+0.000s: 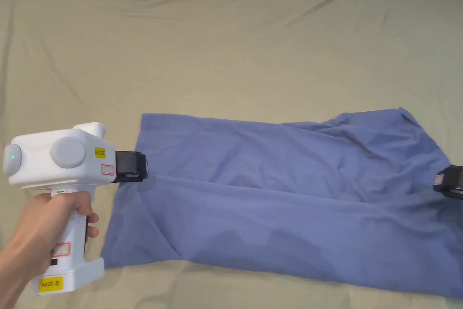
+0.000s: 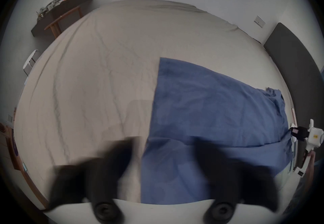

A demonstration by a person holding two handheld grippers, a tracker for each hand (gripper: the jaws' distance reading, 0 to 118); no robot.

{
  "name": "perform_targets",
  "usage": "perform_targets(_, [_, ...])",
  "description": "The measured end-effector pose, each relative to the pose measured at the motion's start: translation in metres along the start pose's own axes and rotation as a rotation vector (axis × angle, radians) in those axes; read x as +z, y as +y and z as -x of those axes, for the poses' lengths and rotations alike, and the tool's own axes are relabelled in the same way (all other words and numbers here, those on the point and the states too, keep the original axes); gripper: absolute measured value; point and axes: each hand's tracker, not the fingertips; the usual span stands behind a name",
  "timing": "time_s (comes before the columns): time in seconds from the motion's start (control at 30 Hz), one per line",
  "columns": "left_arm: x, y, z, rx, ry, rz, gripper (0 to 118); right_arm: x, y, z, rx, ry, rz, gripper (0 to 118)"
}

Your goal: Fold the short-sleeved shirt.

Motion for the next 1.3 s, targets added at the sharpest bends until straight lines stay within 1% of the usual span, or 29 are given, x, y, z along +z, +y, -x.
perform_targets(0.03, [0.004,-0.007,0.009,0.008,-0.021,0.016,107,0.008,-0.008,-0.003,-0.011,0.046,0.017,115])
perform_targets(0.1, [0.017,-0.028,0.017,0.040,-0.001,0.039,105,0.023,-0.031,-0.010,-0.021,0.059,0.037,114])
perform_targets(0.13, [0.023,-0.040,0.024,0.049,0.009,0.041,105,0.034,-0.048,-0.013,-0.011,0.116,0.019,111])
perform_targets(0.17, [0.030,-0.053,0.031,0.047,-0.003,0.046,101,0.043,-0.065,-0.015,0.001,0.126,0.019,89])
perform_targets(0.2, [0.041,-0.070,0.026,0.048,-0.026,0.046,85,0.049,-0.079,-0.014,0.010,0.107,0.028,54])
perform_targets(0.23, [0.045,-0.083,0.027,0.049,-0.057,0.041,49,0.052,-0.094,-0.017,0.033,0.089,0.034,2])
perform_targets(0.27, [0.044,-0.092,0.028,0.039,-0.061,0.098,0,0.056,-0.112,-0.019,0.015,0.041,-0.021,0])
perform_targets(0.3, [0.047,-0.107,0.029,0.080,-0.030,0.111,0,0.059,-0.127,-0.020,0.034,0.046,0.015,0])
perform_targets(0.33, [0.052,-0.116,0.022,0.036,-0.043,0.109,0,0.061,-0.139,-0.022,0.042,0.056,0.036,0])
perform_targets(0.4, [0.053,-0.128,0.019,0.032,-0.055,0.106,0,0.061,-0.154,-0.030,0.012,0.069,0.064,0])
perform_targets(0.43, [0.050,-0.130,0.017,0.032,-0.069,0.097,15,0.061,-0.161,-0.033,-0.005,0.074,0.083,0])
perform_targets(0.47, [0.050,-0.129,0.010,0.037,-0.074,0.104,73,0.061,-0.168,-0.035,-0.022,0.072,0.087,0])
perform_targets(0.5, [0.043,-0.131,0.006,0.041,-0.079,0.130,113,0.062,-0.166,-0.040,-0.034,0.071,0.092,0])
perform_targets(0.53, [0.035,-0.136,0.002,0.036,-0.069,0.169,118,0.063,-0.169,-0.042,-0.036,0.074,0.093,0])
perform_targets(0.57, [0.035,-0.136,0.002,0.037,-0.085,0.117,113,0.064,-0.172,-0.043,-0.039,0.073,0.093,0])
perform_targets(0.63, [0.033,-0.119,-0.005,0.034,-0.034,0.145,113,0.070,-0.173,-0.041,-0.042,0.076,0.100,0])
perform_targets(0.67, [0.031,-0.117,-0.008,0.045,-0.021,0.137,111,0.070,-0.175,-0.041,-0.042,0.077,0.099,0])
perform_targets(0.7, [0.029,-0.114,-0.010,0.046,-0.015,0.133,102,0.070,-0.175,-0.040,-0.038,0.076,0.099,0])
perform_targets(0.73, [0.018,-0.111,-0.003,0.051,-0.006,0.128,80,0.069,-0.175,-0.040,-0.032,0.067,0.102,0])
perform_targets(0.77, [0.017,-0.108,-0.002,0.055,-0.031,0.111,30,0.068,-0.169,-0.044,-0.034,0.055,0.102,0])
perform_targets(0.8, [0.017,-0.105,-0.003,0.045,-0.095,0.117,5,0.067,-0.168,-0.044,-0.031,0.053,0.102,0])
perform_targets(0.83, [0.015,-0.103,-0.005,0.033,-0.114,0.136,5,0.066,-0.166,-0.045,-0.028,0.054,0.103,0])
perform_targets(0.9, [0.016,-0.110,0.001,-0.001,-0.051,0.136,5,0.063,-0.160,-0.048,-0.030,0.044,0.101,0])
perform_targets(1.03, [0.028,-0.103,0.008,0.059,-0.048,0.128,5,0.060,-0.147,-0.054,-0.046,0.032,0.086,0])
perform_targets(1.07, [0.030,-0.103,0.008,0.060,-0.061,0.115,5,0.059,-0.144,-0.054,-0.048,0.031,0.088,4])
perform_targets(1.1, [0.032,-0.104,0.004,0.044,-0.053,0.121,5,0.057,-0.142,-0.054,-0.051,0.029,0.095,29])
perform_targets(1.17, [0.033,-0.103,0.003,0.027,-0.044,0.123,5,0.051,-0.141,-0.058,-0.074,0.066,0.112,113])
perform_targets(1.2, [0.033,-0.103,0.002,0.020,-0.039,0.121,5,0.050,-0.140,-0.059,-0.089,0.085,0.103,117])
perform_targets(1.3, [0.028,-0.100,0.003,0.035,-0.043,0.142,5,0.036,-0.131,-0.059,-0.109,0.067,0.113,117])
